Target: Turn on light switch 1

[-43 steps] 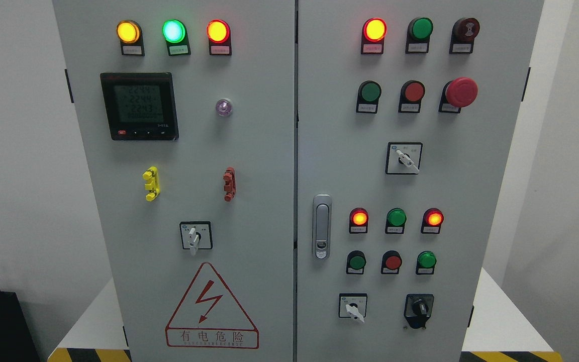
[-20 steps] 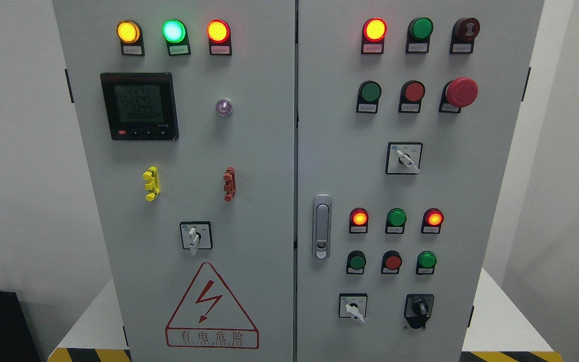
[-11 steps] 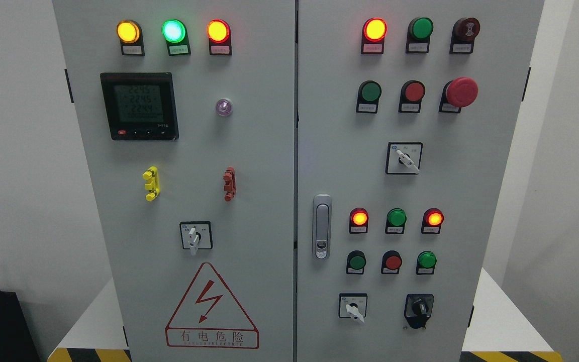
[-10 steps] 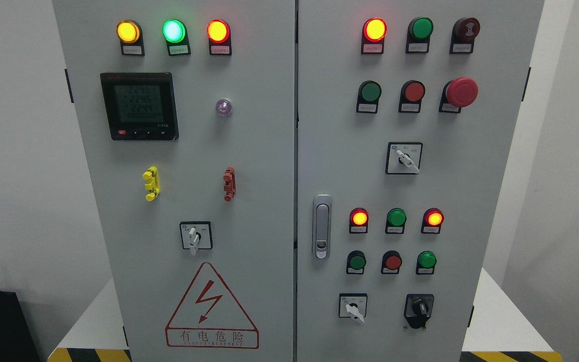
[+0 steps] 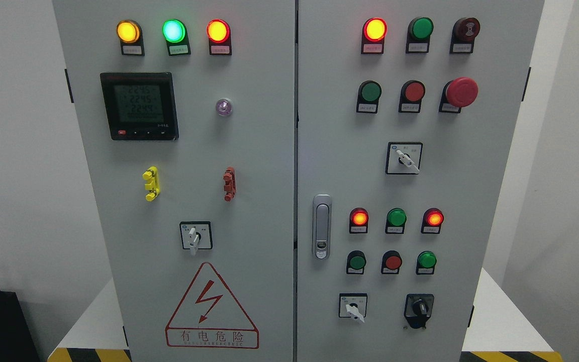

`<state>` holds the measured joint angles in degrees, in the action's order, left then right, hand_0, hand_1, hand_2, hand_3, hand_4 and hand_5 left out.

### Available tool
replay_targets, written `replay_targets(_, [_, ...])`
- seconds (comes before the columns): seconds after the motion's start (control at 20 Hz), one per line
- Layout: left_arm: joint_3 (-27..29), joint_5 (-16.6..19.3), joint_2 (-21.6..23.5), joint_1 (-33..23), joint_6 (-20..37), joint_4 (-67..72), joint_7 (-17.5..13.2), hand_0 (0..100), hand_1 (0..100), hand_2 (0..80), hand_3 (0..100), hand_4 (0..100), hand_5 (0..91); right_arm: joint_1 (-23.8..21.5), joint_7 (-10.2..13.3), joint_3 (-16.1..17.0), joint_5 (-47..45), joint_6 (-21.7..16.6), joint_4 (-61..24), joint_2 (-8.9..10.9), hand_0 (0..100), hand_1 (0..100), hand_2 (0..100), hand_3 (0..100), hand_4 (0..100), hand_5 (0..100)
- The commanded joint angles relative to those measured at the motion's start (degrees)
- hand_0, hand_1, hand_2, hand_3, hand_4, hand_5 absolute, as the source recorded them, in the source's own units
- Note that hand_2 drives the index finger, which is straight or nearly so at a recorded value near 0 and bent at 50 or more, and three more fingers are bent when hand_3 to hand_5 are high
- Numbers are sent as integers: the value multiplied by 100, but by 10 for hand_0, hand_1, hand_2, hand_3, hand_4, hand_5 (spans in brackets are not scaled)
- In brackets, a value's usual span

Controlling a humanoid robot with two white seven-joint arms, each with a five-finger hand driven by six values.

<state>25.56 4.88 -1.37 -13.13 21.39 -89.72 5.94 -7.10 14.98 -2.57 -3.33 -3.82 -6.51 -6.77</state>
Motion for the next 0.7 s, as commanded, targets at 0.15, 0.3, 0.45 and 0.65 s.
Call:
replay_targets(0.15, [-1043,557,-214,742,-65,-845,48,400,301,468,766,791,710,-2,-4,2,8,-5,0,-9,120,389,0,0,0,0])
replay_targets(0.3, [-1308,828,-276,1066,-187,-889,83,393,328,466,767,790,712,6,-4,-7,8,4,0,0,120,389,0,0,0,0])
replay_targets(0.45, [-1545,1251,-311,1260,-381,-898,100,387,360,469,768,794,720,-2,-4,-7,-1,4,0,0,120,389,0,0,0,0])
replay_targets(0.65, [-1940,1304,-320,1585,-828,-924,469,382,366,478,775,800,724,-2,-4,2,-1,4,0,0,120,389,0,0,0,0])
